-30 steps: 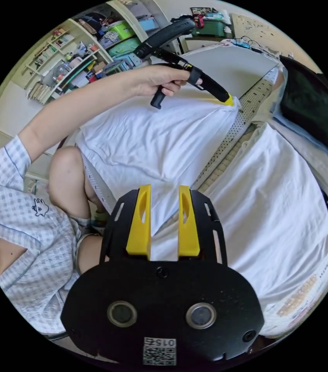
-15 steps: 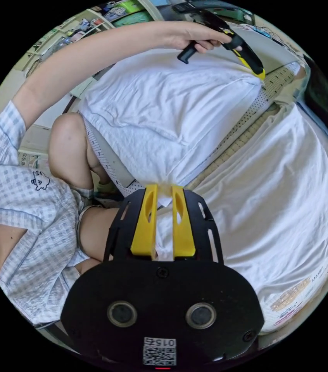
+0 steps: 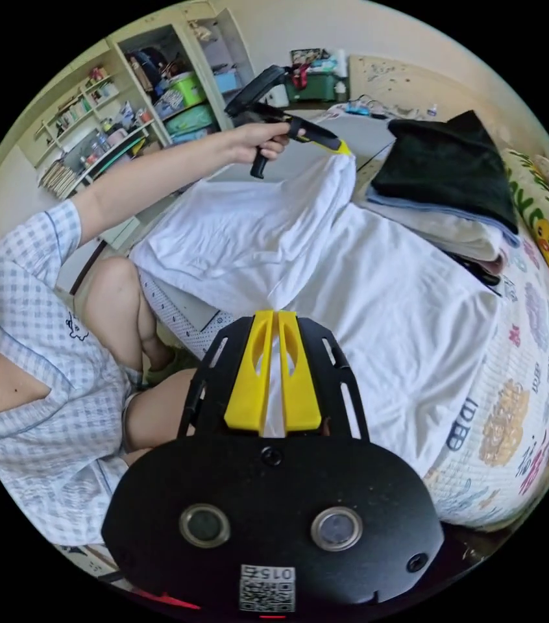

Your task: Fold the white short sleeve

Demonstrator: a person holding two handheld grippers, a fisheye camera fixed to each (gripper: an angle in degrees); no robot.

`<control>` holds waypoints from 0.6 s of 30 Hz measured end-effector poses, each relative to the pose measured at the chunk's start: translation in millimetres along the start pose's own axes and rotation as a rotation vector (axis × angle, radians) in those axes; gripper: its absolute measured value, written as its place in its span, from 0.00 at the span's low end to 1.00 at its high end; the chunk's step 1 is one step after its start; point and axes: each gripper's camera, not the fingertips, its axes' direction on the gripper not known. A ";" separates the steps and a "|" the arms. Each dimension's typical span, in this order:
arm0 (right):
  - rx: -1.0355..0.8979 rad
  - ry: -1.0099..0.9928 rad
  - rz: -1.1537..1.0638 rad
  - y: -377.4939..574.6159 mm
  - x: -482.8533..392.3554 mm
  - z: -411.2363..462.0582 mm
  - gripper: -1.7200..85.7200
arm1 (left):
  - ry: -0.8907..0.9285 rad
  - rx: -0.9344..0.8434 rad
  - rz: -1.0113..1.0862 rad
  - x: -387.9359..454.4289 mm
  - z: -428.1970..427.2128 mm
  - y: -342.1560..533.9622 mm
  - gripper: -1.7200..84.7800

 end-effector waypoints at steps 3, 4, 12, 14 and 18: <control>0.146 0.019 -0.025 2.1 -37.5 -59.5 0.02 | 0.137 0.117 -0.010 -0.7 -54.2 -6.5 0.02; 0.199 0.000 -0.110 -6.5 -68.0 -76.7 0.02 | 0.171 0.154 0.006 -2.6 -78.6 -4.9 0.02; 0.062 -0.338 -0.648 -191.8 -275.1 18.9 0.02 | 0.271 0.311 -0.053 -101.5 -232.9 92.6 0.02; 0.017 -0.459 -0.649 -238.4 -309.6 76.1 0.02 | 0.243 0.317 -0.108 -137.4 -254.5 132.7 0.02; -0.105 -0.564 -0.584 -300.5 -364.1 188.1 0.02 | 0.068 0.265 -0.372 -225.5 -258.4 230.5 0.03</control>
